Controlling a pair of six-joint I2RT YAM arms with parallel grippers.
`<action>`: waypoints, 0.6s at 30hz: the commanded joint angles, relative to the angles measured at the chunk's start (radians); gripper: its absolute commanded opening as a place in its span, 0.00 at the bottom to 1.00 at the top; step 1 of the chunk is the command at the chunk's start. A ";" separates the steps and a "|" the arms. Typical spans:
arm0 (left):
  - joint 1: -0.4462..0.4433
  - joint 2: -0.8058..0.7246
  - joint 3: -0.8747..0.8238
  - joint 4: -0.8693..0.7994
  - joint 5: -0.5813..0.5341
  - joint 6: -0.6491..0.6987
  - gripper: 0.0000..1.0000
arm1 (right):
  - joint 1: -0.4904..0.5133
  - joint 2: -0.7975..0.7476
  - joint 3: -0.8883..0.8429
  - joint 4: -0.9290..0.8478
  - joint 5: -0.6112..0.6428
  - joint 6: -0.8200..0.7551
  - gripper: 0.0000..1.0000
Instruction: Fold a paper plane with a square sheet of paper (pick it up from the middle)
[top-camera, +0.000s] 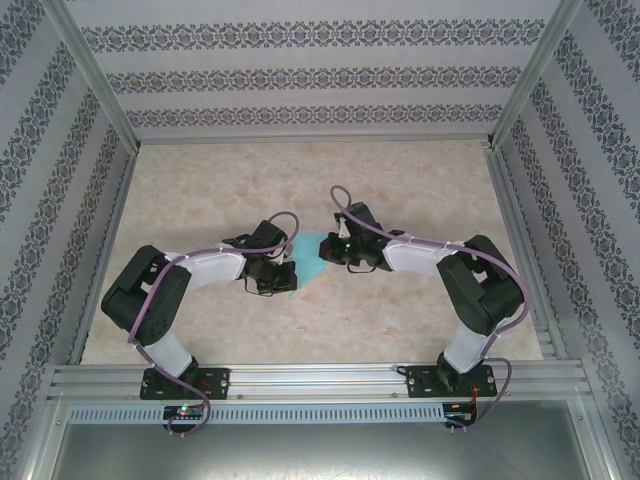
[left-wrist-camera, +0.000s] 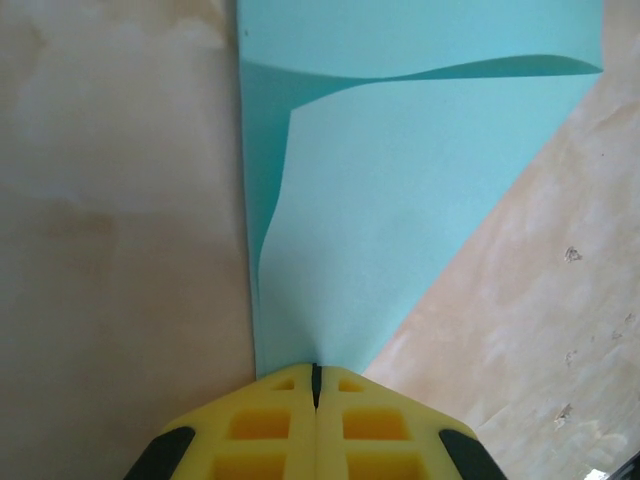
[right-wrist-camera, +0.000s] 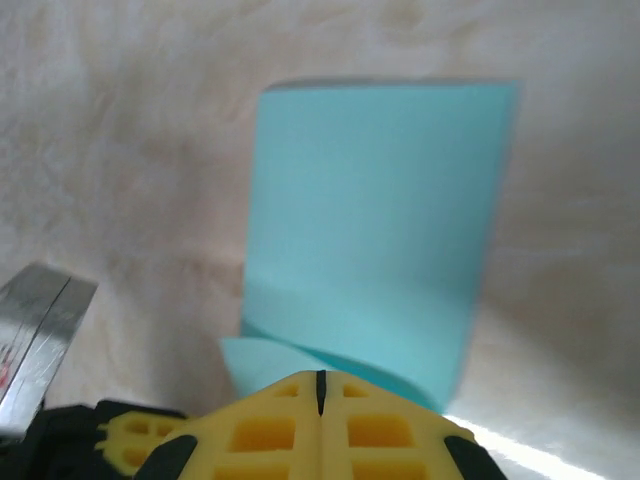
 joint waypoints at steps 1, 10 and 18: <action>0.014 0.026 0.011 -0.070 -0.067 0.080 0.00 | 0.031 0.065 0.005 0.058 -0.017 0.061 0.00; 0.018 -0.017 0.011 -0.007 0.009 0.090 0.00 | 0.043 0.179 0.037 0.108 -0.039 0.106 0.00; 0.018 -0.044 0.003 0.188 0.055 -0.004 0.04 | 0.033 0.185 -0.006 0.085 -0.016 0.107 0.00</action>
